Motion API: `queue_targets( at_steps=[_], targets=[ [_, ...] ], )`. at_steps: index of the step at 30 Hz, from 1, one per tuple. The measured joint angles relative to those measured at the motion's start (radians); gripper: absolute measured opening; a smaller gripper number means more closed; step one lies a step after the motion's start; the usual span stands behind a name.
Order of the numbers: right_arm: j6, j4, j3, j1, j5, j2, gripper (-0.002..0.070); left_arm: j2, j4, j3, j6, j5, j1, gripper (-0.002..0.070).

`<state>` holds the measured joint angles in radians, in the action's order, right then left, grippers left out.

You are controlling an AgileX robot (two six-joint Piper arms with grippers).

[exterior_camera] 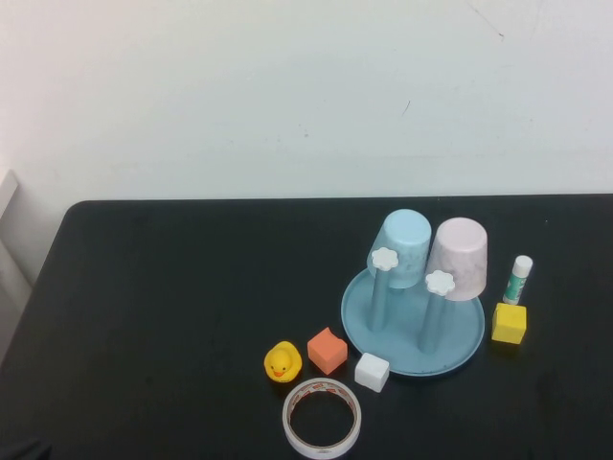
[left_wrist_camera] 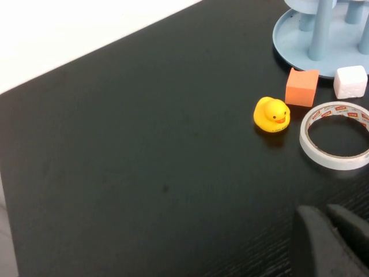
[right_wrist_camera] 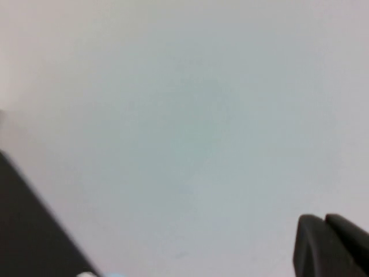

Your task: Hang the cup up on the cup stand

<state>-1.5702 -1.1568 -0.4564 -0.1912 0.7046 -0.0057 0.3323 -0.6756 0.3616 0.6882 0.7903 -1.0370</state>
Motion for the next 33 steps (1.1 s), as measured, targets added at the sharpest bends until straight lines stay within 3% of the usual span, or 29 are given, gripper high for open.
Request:
queue_targets(
  at_steps=[6,9,11,16,20,26,33],
  targets=[
    [-0.034,0.003,0.009,-0.002,-0.095,-0.01,-0.0001,0.0,0.0,0.0,0.0,-0.002,0.0,-0.0001],
    [0.054,0.042,0.036,-0.002,-0.12,-0.01,-0.0001,0.0,-0.002,0.0,0.0,-0.002,0.0,-0.0001],
    [0.218,0.177,0.059,-0.002,-0.143,-0.01,-0.0001,0.0,-0.002,0.0,0.0,-0.002,0.0,-0.0001],
    [0.81,0.726,0.178,-0.002,-0.197,-0.01,-0.0001,0.0,-0.002,0.0,0.0,-0.002,0.0,-0.0001],
    [1.107,0.964,0.316,-0.002,-0.381,-0.01,-0.0001,0.0,-0.002,0.0,0.0,-0.002,0.0,-0.0001],
    [1.273,1.089,0.474,0.083,-0.716,-0.01,-0.0001,0.0,-0.002,0.0,0.0,-0.002,0.0,-0.0001],
    [1.299,1.14,0.482,0.169,-0.588,-0.01,-0.0001,0.0,-0.002,0.0,0.004,-0.002,0.0,-0.0001]
  ],
)
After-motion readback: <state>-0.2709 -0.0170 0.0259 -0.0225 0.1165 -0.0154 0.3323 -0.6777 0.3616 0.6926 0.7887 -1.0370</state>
